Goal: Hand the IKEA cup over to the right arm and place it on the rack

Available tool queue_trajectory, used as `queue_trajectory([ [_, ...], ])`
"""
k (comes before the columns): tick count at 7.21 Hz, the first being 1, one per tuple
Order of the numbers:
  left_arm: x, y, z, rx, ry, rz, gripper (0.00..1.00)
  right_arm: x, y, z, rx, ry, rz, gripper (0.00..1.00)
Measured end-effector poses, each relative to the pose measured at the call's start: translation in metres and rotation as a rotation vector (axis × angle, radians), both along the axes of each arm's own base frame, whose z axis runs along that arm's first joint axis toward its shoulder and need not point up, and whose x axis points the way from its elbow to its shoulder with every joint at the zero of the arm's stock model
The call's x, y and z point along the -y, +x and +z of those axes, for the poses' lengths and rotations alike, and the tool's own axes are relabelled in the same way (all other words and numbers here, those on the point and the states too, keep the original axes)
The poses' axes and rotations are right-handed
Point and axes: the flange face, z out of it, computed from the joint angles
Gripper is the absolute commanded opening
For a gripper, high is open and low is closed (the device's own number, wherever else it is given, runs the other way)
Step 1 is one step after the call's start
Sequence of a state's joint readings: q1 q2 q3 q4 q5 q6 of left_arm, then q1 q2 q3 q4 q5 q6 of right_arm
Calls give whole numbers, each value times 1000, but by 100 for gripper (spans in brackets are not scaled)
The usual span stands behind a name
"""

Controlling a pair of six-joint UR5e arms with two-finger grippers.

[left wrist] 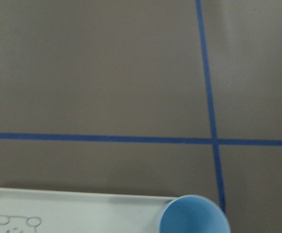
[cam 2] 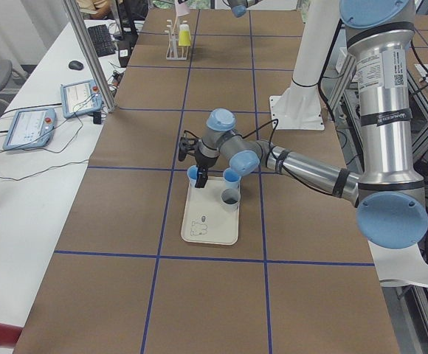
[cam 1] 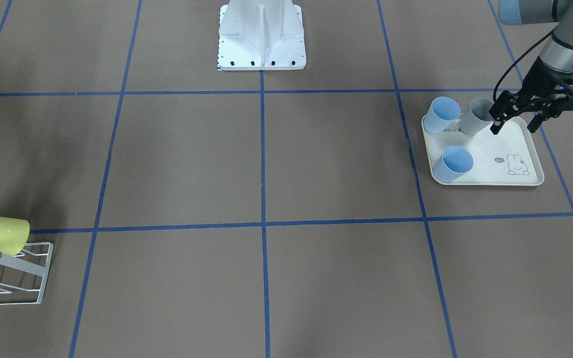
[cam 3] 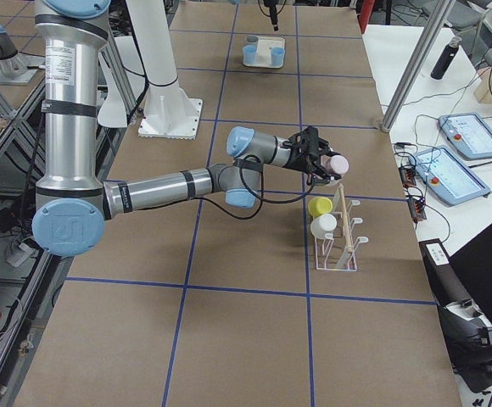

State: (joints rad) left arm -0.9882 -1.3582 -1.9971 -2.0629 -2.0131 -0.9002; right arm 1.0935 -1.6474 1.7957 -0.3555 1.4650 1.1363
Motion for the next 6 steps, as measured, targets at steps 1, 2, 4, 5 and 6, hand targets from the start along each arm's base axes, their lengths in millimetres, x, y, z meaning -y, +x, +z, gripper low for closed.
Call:
queue_trajectory([
  [1, -18, -3, 19, 9, -52, 32, 97, -1, 8, 4, -11, -6, 11, 16],
  [2, -31, 3, 31, -1, -99, 79, 97, -2, 14, 8, -18, -12, 21, 16],
  [4, -47, 22, 55, -1, -169, 155, 81, -9, 24, 20, -44, -25, 30, 16],
  [5, -50, 29, 64, 6, -186, 174, 72, -11, 28, 25, -67, -27, 32, 16],
  [6, -52, 32, 70, 10, -196, 182, 26, -12, 30, 29, -84, -31, 32, 16],
])
